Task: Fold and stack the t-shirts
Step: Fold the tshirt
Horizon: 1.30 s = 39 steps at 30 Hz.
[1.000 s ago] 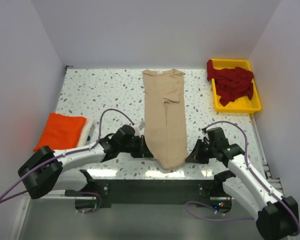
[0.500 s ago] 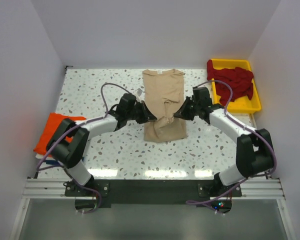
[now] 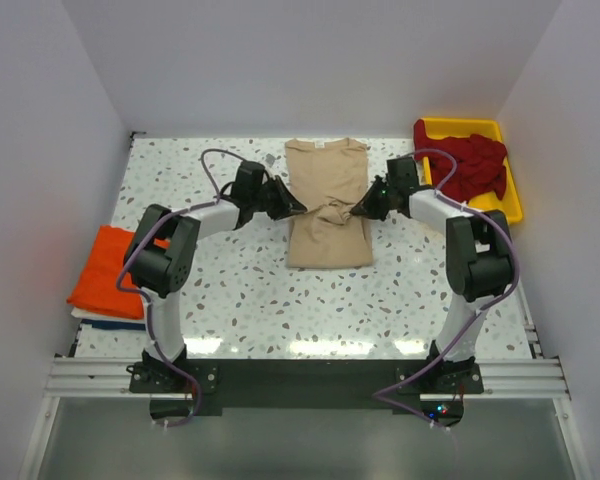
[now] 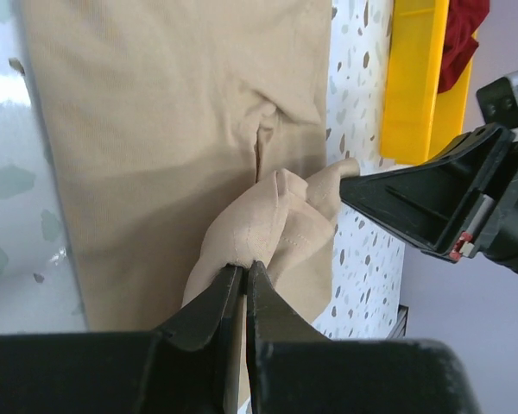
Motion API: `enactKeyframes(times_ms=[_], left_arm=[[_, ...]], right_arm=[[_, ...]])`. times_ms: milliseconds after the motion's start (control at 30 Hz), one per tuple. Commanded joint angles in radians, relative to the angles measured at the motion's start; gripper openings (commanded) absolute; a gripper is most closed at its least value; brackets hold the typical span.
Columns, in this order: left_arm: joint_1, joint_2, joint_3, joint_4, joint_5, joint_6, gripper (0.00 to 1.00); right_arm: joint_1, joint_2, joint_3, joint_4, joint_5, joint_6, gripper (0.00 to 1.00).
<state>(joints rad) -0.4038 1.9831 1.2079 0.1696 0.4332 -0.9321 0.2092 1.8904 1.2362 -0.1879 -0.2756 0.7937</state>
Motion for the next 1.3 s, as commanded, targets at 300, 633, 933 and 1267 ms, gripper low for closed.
enactKeyframes(times_ms=[300,633,933,1267], left_arm=[[0.065,0.091,0.157,0.008,0.081,0.029,0.0],[0.103,0.128,0.153,0.028,0.107,0.026,0.0],[0.126,0.161,0.173,0.051,0.145,0.026,0.13],[0.166,0.046,0.139,0.041,0.116,0.084,0.51]], right_arm=[[-0.064,0.044,0.103,0.03,-0.042,0.039,0.0],[-0.091,0.088,0.146,0.022,-0.047,0.039,0.0],[-0.106,0.095,0.164,0.015,-0.048,0.021,0.14],[-0.11,0.016,0.161,0.022,-0.063,-0.04,0.56]])
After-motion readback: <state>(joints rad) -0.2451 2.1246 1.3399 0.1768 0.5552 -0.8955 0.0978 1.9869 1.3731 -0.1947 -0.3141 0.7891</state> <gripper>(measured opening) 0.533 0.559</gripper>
